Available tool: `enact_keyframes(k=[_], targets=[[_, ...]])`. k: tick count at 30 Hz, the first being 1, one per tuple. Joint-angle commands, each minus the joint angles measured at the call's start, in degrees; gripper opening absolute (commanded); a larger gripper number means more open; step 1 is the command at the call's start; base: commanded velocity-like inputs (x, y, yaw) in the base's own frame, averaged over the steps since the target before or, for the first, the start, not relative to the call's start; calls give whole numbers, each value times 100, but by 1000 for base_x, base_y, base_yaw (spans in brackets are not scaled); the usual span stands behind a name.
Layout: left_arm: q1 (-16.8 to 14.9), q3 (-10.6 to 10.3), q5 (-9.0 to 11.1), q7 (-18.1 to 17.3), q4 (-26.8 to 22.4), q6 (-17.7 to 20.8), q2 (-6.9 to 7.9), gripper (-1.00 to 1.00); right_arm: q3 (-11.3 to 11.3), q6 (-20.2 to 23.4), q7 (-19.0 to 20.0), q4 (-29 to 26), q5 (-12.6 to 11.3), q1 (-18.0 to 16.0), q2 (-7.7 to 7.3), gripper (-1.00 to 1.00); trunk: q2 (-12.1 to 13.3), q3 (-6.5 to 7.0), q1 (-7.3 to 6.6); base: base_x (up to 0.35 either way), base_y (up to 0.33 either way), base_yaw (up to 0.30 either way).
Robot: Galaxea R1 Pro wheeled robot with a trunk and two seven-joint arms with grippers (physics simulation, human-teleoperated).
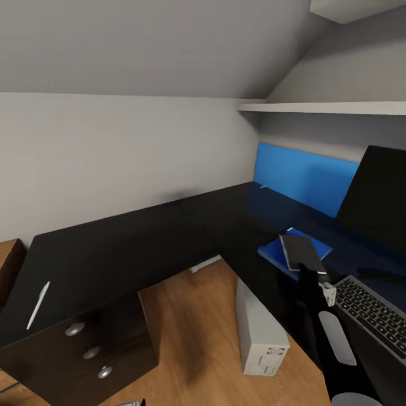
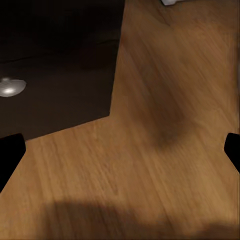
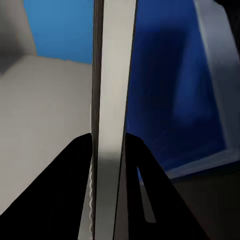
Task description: In the bedroom, organize the workspace by keeping the computer under the desk, ensuring the monitor is on the desk, placing the keyboard on the desk next to the monitor, placing the mouse on the desk next to the keyboard, moving the folder from the swivel chair onto the desk next to the mouse, stacking the notebook on top of the folder with the pen on top of the notebook, and positioning the swivel chair next to the desk.
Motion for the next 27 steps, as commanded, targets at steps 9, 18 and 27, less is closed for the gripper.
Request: enact_keyframes(k=[9,18,27], targets=[[-1,-87,40,40,-6,-17,8,100,-34,25,28,-42,-72,-4,17,-100,-2,-4,0,1,-54,-40],[2,-94,46,41,-6,-15,10,100,4,30,23,-49,-75,-4,24,-100,-2,-4,0,73,-67,-2],[-1,-95,44,40,-3,-16,12,100,31,40,20,-51,-66,-4,36,-100,-2,-4,0,186,-5,0]])
